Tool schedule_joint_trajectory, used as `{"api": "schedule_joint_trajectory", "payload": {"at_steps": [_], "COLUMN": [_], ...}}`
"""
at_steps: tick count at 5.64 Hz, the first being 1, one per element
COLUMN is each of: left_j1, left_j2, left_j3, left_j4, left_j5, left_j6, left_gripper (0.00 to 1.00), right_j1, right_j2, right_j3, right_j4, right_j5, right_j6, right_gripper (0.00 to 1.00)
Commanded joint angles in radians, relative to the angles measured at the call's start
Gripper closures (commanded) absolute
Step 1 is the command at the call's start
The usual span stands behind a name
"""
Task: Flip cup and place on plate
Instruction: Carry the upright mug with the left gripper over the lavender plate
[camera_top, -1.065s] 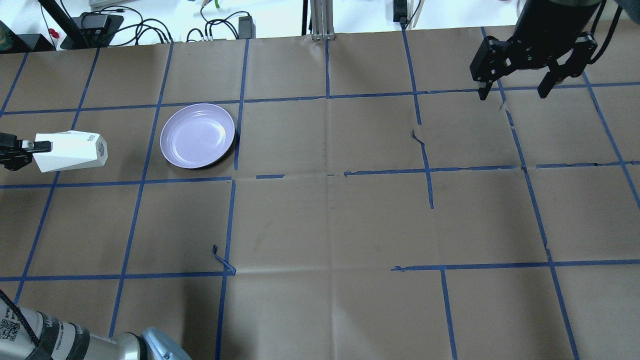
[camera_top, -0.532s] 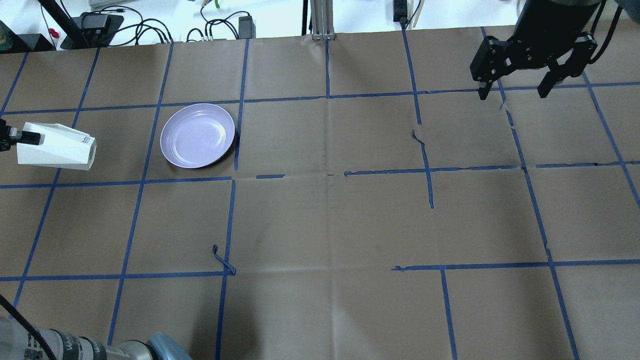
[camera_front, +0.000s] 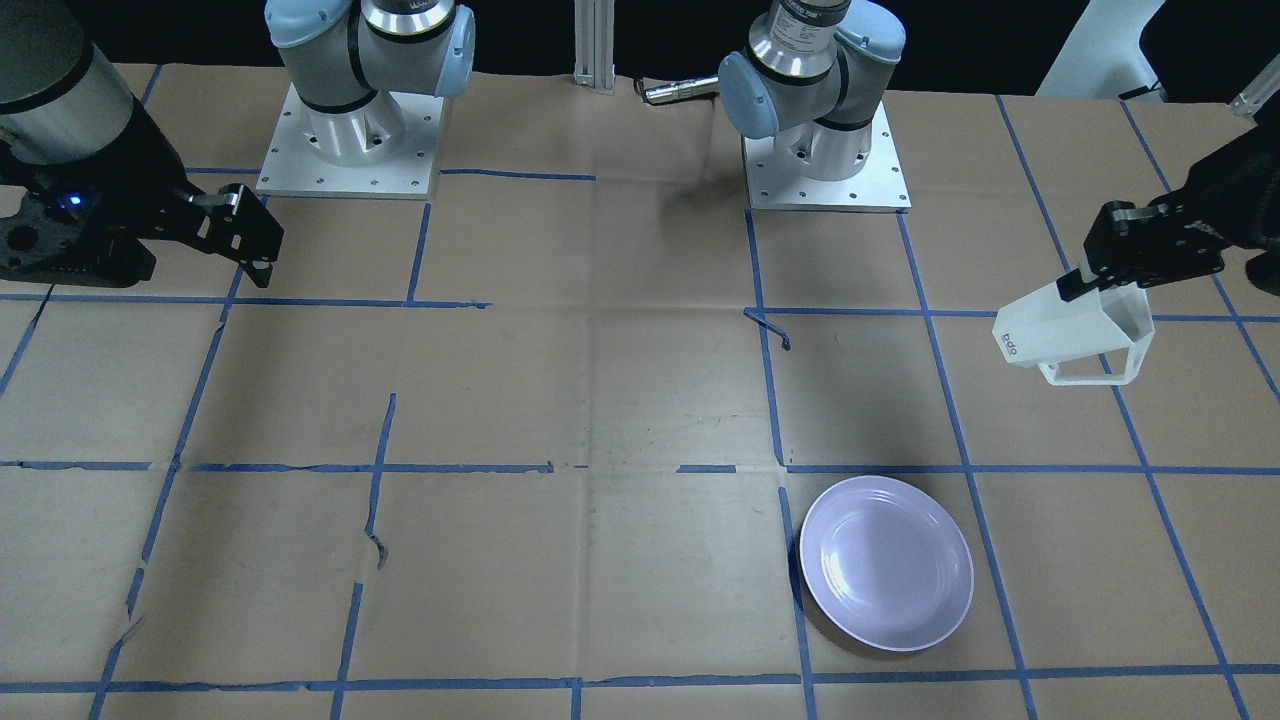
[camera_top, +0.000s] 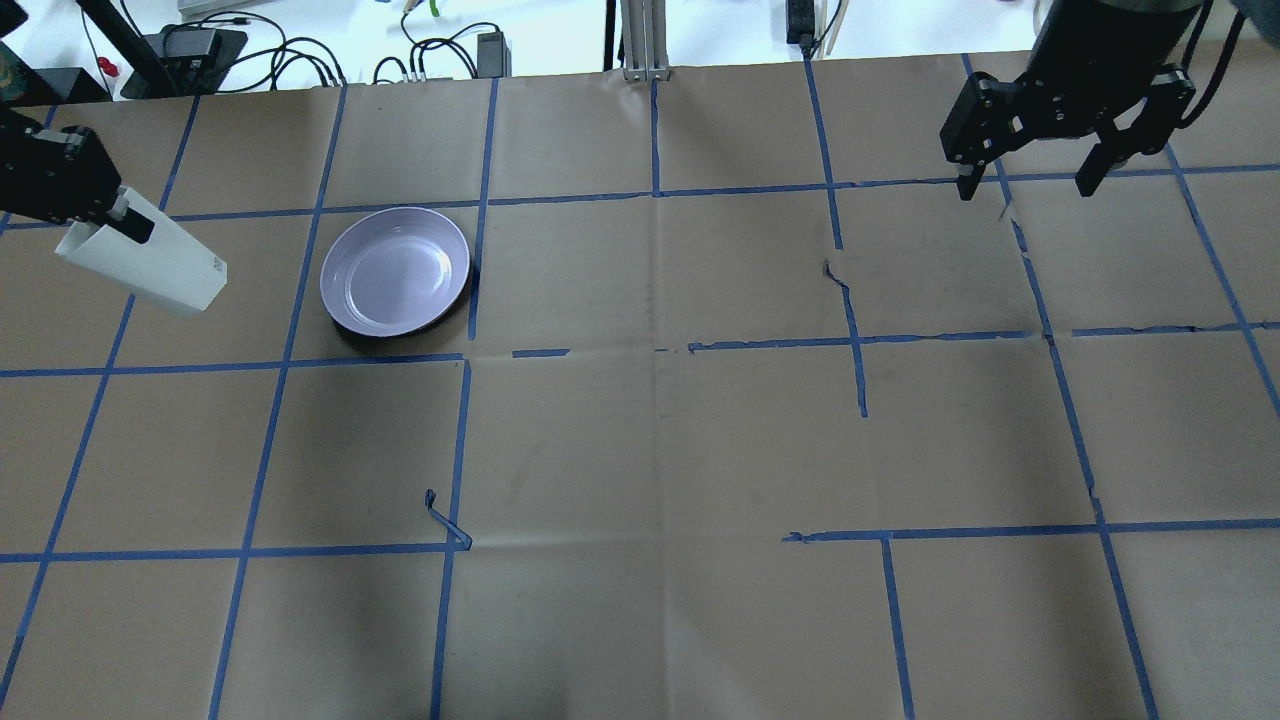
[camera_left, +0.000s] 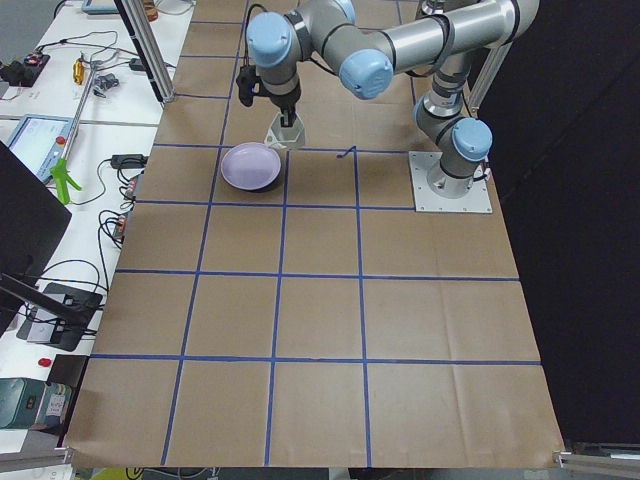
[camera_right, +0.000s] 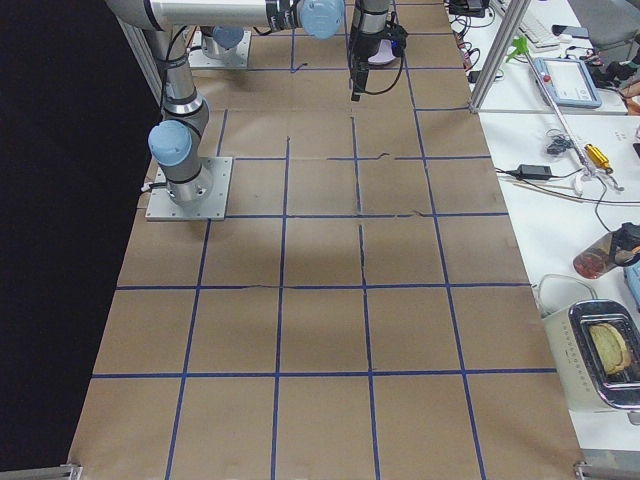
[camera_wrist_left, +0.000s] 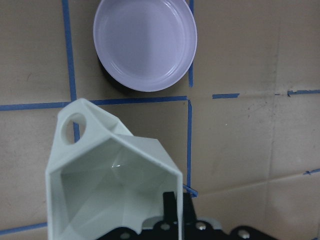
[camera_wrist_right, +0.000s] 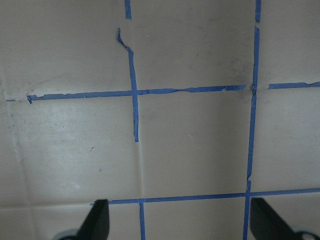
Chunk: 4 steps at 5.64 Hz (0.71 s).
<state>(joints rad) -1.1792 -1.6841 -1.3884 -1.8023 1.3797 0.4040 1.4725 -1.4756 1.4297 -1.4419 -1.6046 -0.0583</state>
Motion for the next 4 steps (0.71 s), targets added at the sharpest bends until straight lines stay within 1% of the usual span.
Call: {"api": "schedule_joint_trajectory", "payload": {"at_steps": [1, 2, 3, 4], "left_j1": [-0.228, -0.258, -0.261, -0.275], "left_j2": [-0.009, -0.028, -0.063, -0.107], "left_j3": [-0.004, -0.021, -0.043, -0.081], "left_j4": [0.128, 0.183, 0.199, 0.283], "left_j5": [0.198, 0.223, 0.222, 0.22], "left_j6": [-0.261, -0.252, -0.254, -0.237], "left_gripper": [0.98, 0.98, 0.98, 0.98], "right_j1": [0.0, 0.0, 0.0, 0.0], "right_j2": [0.0, 0.0, 0.0, 0.0], "right_j3": [0.0, 0.0, 0.0, 0.0], "right_j4": [0.0, 0.0, 0.0, 0.0], "right_j5": [0.0, 0.0, 0.0, 0.0], "right_j6": [0.0, 0.0, 0.0, 0.0], "right_gripper": [0.0, 0.0, 0.0, 0.0]}}
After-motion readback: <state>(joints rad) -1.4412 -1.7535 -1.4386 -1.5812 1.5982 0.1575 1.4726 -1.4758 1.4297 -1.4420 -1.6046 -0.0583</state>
